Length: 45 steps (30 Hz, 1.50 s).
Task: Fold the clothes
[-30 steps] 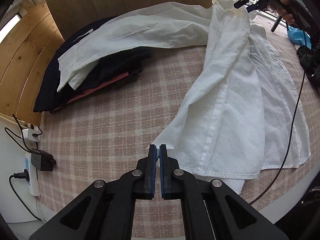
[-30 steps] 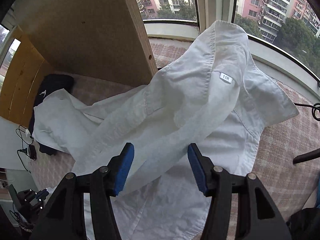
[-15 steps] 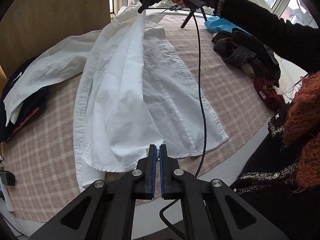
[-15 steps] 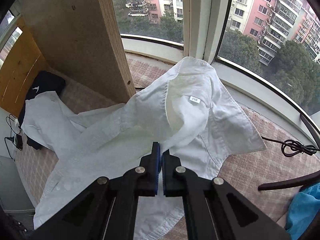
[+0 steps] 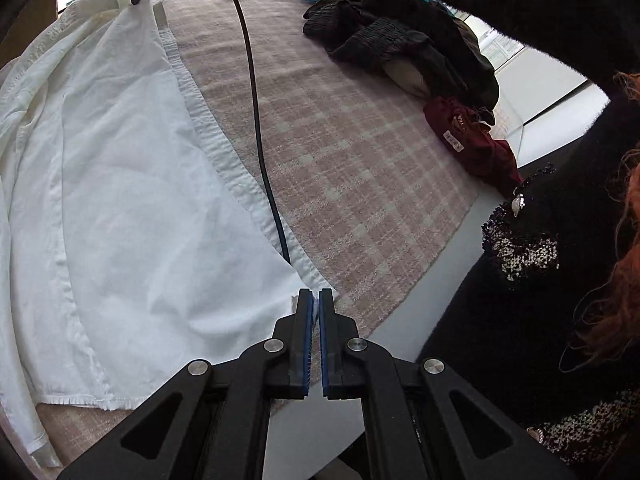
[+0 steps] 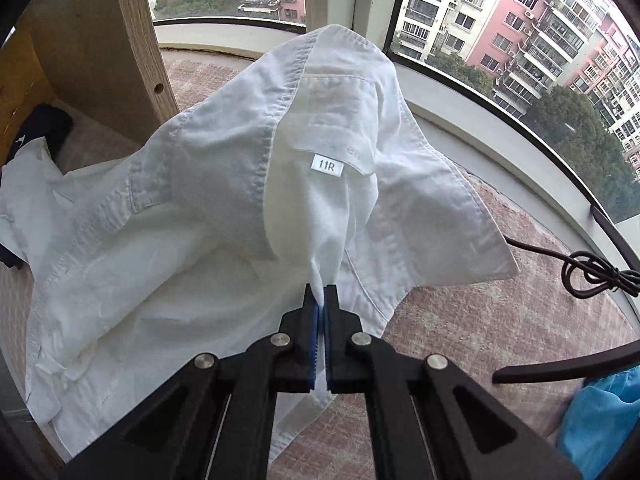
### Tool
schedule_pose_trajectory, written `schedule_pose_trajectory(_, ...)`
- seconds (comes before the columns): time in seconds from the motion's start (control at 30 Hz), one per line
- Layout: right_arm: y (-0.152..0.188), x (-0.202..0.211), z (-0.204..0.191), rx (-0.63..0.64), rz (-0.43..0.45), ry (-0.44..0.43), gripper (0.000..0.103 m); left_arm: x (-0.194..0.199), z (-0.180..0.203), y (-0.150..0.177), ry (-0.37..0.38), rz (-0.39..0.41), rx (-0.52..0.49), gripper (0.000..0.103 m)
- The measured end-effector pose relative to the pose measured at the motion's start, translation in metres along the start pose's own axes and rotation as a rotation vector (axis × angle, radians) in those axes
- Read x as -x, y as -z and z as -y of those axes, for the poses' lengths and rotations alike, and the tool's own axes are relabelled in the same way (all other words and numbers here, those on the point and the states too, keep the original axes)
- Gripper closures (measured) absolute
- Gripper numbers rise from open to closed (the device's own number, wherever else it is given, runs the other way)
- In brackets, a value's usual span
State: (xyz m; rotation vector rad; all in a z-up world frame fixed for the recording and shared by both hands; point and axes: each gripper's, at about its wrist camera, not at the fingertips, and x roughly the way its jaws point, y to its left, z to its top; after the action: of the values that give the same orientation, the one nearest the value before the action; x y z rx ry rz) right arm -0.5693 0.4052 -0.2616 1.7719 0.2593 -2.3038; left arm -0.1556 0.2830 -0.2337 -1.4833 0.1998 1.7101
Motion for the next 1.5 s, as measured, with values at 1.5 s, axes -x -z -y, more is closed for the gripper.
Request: schedule_pose_trajectory(1.5, 0.073, 0.047, 0.011, 0.036, -0.006, -0.128, 0.061, -0.015, 0.000, 0.034, -0.058, 0.114, 0.401, 0.063)
